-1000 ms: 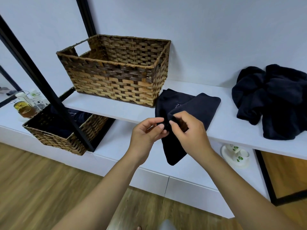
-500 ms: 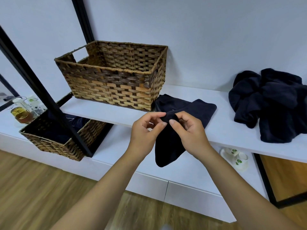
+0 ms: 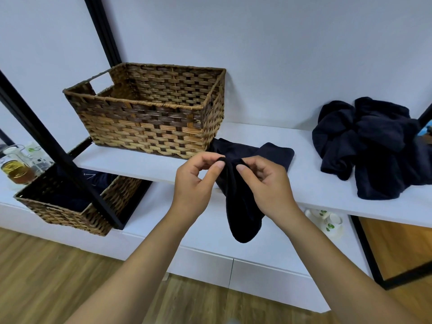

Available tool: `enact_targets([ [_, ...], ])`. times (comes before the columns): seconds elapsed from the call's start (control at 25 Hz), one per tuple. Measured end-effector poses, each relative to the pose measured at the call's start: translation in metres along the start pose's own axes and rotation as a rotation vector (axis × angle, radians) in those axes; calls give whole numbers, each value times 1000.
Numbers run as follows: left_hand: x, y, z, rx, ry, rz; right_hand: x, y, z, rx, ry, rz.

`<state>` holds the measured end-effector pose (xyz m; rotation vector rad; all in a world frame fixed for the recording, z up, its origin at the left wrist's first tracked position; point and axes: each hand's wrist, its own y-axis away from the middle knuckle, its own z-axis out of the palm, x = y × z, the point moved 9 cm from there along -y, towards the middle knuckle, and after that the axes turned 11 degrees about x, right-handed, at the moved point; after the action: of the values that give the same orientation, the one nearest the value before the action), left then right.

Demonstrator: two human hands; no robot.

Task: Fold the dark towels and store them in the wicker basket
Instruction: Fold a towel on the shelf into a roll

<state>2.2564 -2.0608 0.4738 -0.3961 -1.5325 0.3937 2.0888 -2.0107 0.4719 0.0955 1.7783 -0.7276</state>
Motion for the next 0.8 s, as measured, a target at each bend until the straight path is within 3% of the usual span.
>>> enact_targets([
  [0.12,8,-2,8,-39,3,23,-16,0,2,-15,105,-123],
  [0.28,13,-5,13,-104,-10,54,-22,-7,-6,36,125,-106],
  [0.6,20,-12,23,-196,-6,82,-37,-10,-2,-92,177,-211],
  [0.8,31,-18,39,-264,-144,250,-27,-11,-8,-94,152,-81],
])
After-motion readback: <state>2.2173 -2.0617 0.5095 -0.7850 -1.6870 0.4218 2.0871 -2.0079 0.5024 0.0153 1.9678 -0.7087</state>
